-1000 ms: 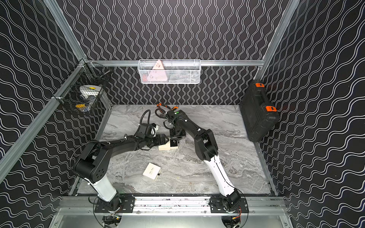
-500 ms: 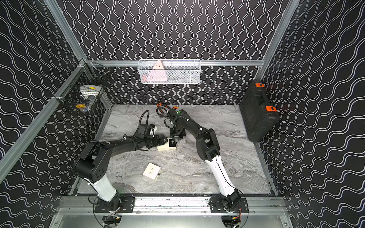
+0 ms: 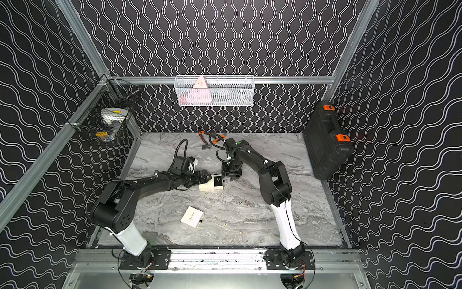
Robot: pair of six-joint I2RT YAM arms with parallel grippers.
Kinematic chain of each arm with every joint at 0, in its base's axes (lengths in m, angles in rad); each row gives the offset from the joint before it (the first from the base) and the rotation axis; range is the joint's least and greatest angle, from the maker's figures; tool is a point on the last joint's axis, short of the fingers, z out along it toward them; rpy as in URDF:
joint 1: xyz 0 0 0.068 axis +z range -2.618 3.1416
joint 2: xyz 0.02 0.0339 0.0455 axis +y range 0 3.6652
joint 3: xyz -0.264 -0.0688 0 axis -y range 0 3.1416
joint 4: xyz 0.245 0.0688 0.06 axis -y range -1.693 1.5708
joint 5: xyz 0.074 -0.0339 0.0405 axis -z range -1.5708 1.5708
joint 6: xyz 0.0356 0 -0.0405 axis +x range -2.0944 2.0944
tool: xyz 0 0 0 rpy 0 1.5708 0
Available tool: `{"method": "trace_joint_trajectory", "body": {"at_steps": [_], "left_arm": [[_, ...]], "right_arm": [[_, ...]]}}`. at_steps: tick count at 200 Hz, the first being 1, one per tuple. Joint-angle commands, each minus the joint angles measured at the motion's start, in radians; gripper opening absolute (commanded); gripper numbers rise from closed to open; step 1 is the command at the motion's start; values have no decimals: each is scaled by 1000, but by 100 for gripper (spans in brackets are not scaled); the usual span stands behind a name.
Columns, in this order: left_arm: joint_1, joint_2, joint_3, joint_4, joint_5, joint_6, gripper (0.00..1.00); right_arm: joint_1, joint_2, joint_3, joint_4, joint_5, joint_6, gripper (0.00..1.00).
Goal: Place the earrings into the drawer-style jewelry box
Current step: Close the drawer of the jewelry box.
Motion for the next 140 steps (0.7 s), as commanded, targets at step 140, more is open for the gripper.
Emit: {"method": "trace_joint_trajectory", "body": {"at_steps": [140], "left_arm": [[-56, 132, 61, 187, 99, -158, 99]], "right_arm": [[3, 12, -108, 244, -224, 83, 47]]}}
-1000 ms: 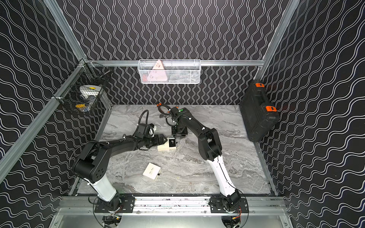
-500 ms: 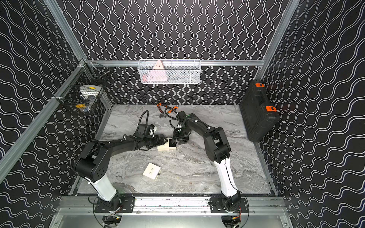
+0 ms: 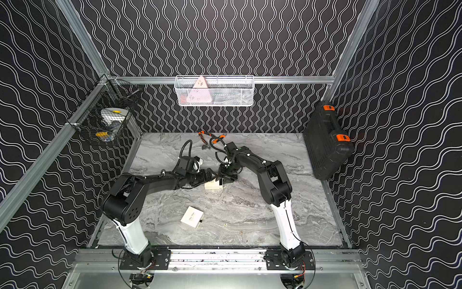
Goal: Place the earrings into the drawer-style jewelry box
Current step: Close the drawer of the jewelry box.
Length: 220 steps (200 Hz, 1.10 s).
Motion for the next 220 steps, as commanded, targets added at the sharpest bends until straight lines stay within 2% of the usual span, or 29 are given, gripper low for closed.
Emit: {"method": "trace_joint_trajectory", "body": {"at_steps": [1, 18, 43, 54, 89, 126, 186, 220], "left_arm": [[-16, 26, 18, 51, 25, -39, 99], [-27, 47, 33, 66, 28, -53, 99], [-41, 78, 56, 95, 31, -74, 99], [-45, 97, 72, 106, 34, -84, 99], [-50, 127, 99, 130, 44, -105, 99], [-51, 154, 112, 158, 49, -125, 99], [-51, 239, 216, 160, 44, -144, 99], [-17, 240, 232, 89, -1, -95, 99]], "right_arm": [[3, 4, -3, 44, -36, 9, 47], [-13, 5, -3, 49, -34, 16, 46], [-43, -3, -14, 76, -29, 36, 37], [-51, -4, -12, 77, -16, 39, 36], [-68, 1, -2, 69, -5, 23, 40], [-68, 31, 46, 75, 2, 33, 39], [-152, 58, 94, 71, 55, 36, 37], [-185, 45, 81, 21, 119, 7, 46]]}}
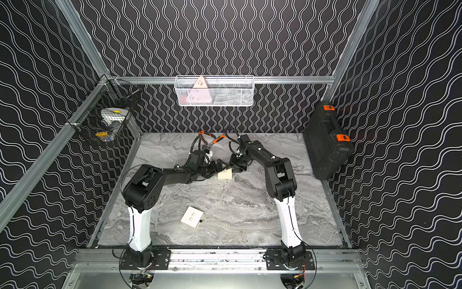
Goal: Place the earrings into the drawer-style jewelry box
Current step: Close the drawer of the jewelry box, then move the jewelry box to the center of the board.
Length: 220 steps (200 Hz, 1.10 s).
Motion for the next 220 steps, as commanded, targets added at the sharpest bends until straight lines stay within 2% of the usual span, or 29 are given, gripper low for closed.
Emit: {"method": "trace_joint_trajectory", "body": {"at_steps": [1, 31, 83, 121, 144, 159, 179, 195, 220], "left_arm": [[24, 5, 6, -94, -21, 28, 99], [70, 0, 14, -139, -55, 69, 99], [74, -31, 71, -224, -107, 150, 99], [76, -112, 54, -285, -145, 196, 99], [75, -235, -6, -379, -142, 201, 99], [75, -379, -91, -483, -161, 217, 99], [76, -569, -181, -713, -243, 255, 99], [76, -724, -273, -840, -318, 258, 99], [76, -940, -439, -910, -379, 183, 99]], "right_arm": [[-18, -9, -12, -24, 81, -18, 46], [-47, -42, -58, -33, 104, -34, 52], [-80, -95, -52, -57, 102, -55, 57], [-82, -147, -60, -46, 52, -51, 57], [-65, -259, -149, -34, 43, -73, 56], [-18, -398, -287, 0, 70, -103, 56], [87, -579, -491, 59, 140, -124, 56], [236, -675, -621, 96, 193, -120, 56], [456, -754, -750, 164, 282, -103, 56]]}}
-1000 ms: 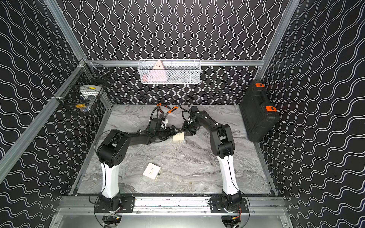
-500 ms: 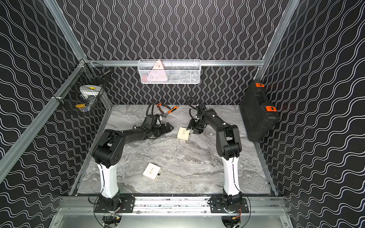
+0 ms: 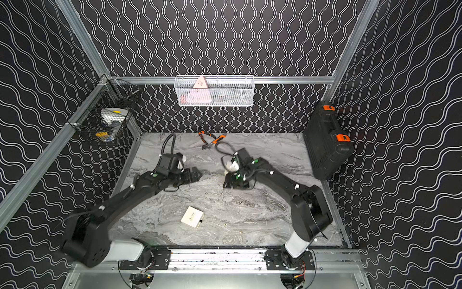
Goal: Place the earrings into the drawer-style jewelry box
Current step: Move the jewelry box to the center of the board.
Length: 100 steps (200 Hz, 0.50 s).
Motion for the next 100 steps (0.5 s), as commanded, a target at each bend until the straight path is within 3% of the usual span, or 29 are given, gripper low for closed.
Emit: {"method": "trace_joint_trajectory", "body": {"at_steps": [1, 32, 56, 100], "left_arm": [[1, -144, -111, -183, -103, -43, 99], [-3, -264, -315, -113, 12, -167, 99], [-26, -334, -403, -36, 112, -228, 99], [-62, -412, -432, -20, 180, -257, 99]], "right_arm": [[141, -57, -90, 88, 127, 4, 56], [299, -76, -158, 159, 188, 13, 56], [314, -70, -184, 193, 195, 35, 55], [312, -86, -237, 249, 182, 78, 55]]}}
